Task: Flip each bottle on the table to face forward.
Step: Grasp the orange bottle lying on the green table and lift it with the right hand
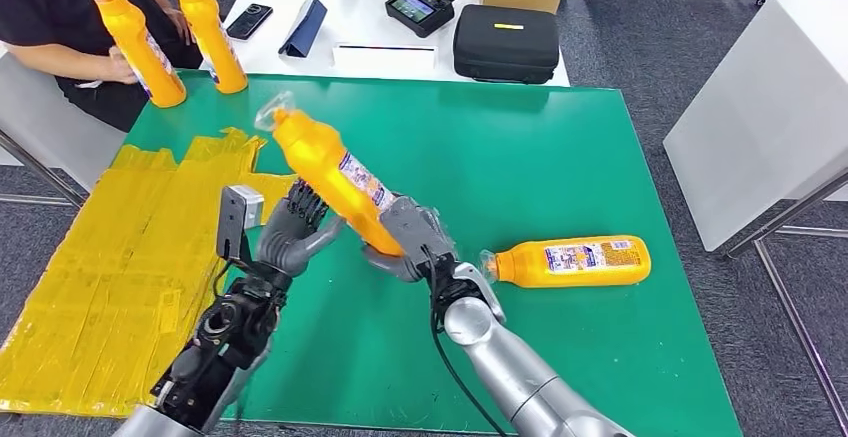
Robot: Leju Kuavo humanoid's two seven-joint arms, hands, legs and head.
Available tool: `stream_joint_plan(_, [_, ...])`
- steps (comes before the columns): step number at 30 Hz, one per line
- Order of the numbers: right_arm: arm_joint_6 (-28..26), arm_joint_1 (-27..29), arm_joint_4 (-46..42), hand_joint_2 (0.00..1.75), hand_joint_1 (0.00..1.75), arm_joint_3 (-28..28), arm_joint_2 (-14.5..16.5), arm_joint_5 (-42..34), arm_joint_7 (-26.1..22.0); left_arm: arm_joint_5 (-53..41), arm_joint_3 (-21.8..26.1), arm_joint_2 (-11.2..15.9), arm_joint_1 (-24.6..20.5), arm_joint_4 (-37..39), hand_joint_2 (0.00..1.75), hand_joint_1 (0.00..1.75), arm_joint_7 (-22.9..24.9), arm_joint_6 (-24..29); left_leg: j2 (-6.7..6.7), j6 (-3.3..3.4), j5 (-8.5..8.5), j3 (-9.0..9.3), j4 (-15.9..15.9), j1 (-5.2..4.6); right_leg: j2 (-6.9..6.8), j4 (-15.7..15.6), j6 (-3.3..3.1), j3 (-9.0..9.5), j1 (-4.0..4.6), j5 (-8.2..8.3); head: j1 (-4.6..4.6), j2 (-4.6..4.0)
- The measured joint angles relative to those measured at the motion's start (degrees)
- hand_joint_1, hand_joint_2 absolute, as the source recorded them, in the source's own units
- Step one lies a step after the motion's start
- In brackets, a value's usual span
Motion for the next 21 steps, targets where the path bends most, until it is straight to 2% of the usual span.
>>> stream_joint_plan(6, [0.1,0.0,0.8,1.75,1.75,1.6,2.1,2.8,2.2,0.7,-0.7,-1.0,0.5,-2.4,1.75,0.0,0.9,0.2,0.01,0.0,0.0,0.0,0.0,0.01,0.0,0.0,0.0,-0.02,0.01,0.0,-0.01,0.0])
stream_joint_plan(12, [0.2,-0.6,4.4,1.75,1.75,4.4,6.0,5.5,3.8,1.8,-0.1,-1.8,0.6,-3.7,1.75,0.0,3.4,0.6,0.07,0.0,0.0,-0.01,0.0,0.03,0.03,0.0,-0.01,-0.08,0.02,0.0,-0.01,0.0])
stream_joint_plan(15, [0.3,-1.5,6.0,1.75,1.75,8.1,7.1,2.4,5.7,2.7,0.8,-1.9,0.7,-3.8,1.75,0.0,4.5,1.9,0.08,0.0,0.0,-0.04,0.0,0.03,0.05,0.0,-0.01,-0.1,0.01,-0.01,0.03,0.0])
stream_joint_plan(20, [-0.2,-4.1,8.4,1.75,1.75,15.8,7.3,-5.3,7.8,4.0,2.9,-1.7,2.2,-3.8,1.75,0.0,4.6,4.0,0.08,0.0,0.01,-0.04,0.0,0.0,0.06,0.0,-0.01,-0.11,-0.01,0.0,0.07,0.0])
stream_joint_plan(21, [-0.3,-4.7,9.0,1.75,1.75,17.2,7.3,-6.5,8.0,4.2,3.3,-1.7,2.5,-3.8,1.75,0.43,4.5,4.2,0.08,0.0,0.01,-0.04,0.0,0.0,0.06,0.0,-0.01,-0.11,-0.01,0.0,0.07,0.0])
